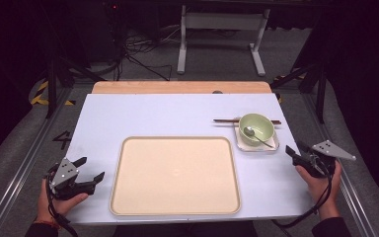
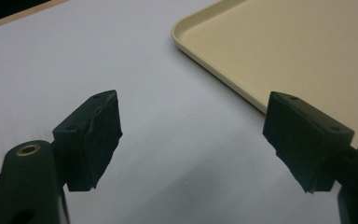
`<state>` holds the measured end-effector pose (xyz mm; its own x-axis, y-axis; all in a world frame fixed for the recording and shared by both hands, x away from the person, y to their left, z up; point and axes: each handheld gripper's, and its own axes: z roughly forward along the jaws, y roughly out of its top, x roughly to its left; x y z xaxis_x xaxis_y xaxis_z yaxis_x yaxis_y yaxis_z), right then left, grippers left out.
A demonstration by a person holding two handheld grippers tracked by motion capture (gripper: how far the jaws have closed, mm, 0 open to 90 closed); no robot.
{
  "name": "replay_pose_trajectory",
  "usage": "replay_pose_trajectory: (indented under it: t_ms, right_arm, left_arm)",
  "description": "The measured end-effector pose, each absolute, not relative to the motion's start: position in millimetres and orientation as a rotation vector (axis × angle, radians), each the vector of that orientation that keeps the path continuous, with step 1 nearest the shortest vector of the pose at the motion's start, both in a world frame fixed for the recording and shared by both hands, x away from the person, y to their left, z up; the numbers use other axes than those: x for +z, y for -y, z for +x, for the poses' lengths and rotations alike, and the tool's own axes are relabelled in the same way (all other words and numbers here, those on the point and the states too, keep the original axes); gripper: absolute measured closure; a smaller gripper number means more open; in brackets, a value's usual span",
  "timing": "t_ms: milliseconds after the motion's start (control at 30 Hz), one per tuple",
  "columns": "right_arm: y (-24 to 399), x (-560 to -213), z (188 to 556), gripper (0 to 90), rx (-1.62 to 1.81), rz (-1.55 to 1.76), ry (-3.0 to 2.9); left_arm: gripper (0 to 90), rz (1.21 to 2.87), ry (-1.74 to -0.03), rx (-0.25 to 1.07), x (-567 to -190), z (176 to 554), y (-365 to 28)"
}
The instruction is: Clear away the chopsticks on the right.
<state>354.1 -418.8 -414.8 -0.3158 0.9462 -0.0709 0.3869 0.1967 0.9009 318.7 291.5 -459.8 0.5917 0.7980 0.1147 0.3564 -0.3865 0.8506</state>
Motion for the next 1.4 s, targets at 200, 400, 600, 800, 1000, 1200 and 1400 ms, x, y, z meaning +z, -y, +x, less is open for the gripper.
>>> replay_pose_trajectory:
  t_ms: [200, 400, 600, 800, 1000, 1200, 1400]
  right_arm:
    - [429.3, -405.2, 383.2, 74.9, 1.098, 1.267, -1.850]
    - [426.9, -401.2, 414.4, 84.4, 1.089, 1.275, -1.876]
    - [414.5, -400.8, 454.6, 90.0, 1.060, 1.268, -1.931]
    - [411.4, -406.0, 490.4, 90.0, 0.996, 1.304, -1.975]
    - [416.0, -415.9, 520.5, 90.0, 0.969, 1.390, -1.975]
    - [412.4, -426.5, 535.3, 90.0, 0.947, 1.421, -1.985]
    - [410.0, -434.5, 543.0, 90.0, 0.912, 1.441, -2.007]
  left_arm:
    - [20.5, 1.991, -0.937, 0.660, -460.4, 320.0, -289.6]
    - [20.8, 1.992, -0.943, 0.664, -459.8, 320.3, -288.9]
    - [21.0, 1.988, -0.969, 0.666, -461.3, 320.2, -290.3]
    - [21.2, 1.992, -0.966, 0.675, -461.5, 318.6, -290.4]
    - [21.4, 2.004, -0.960, 0.667, -462.6, 317.2, -292.1]
    - [21.4, 2.002, -0.951, 0.671, -462.3, 314.1, -293.7]
    - [21.4, 1.999, -0.955, 0.673, -462.3, 311.0, -295.2]
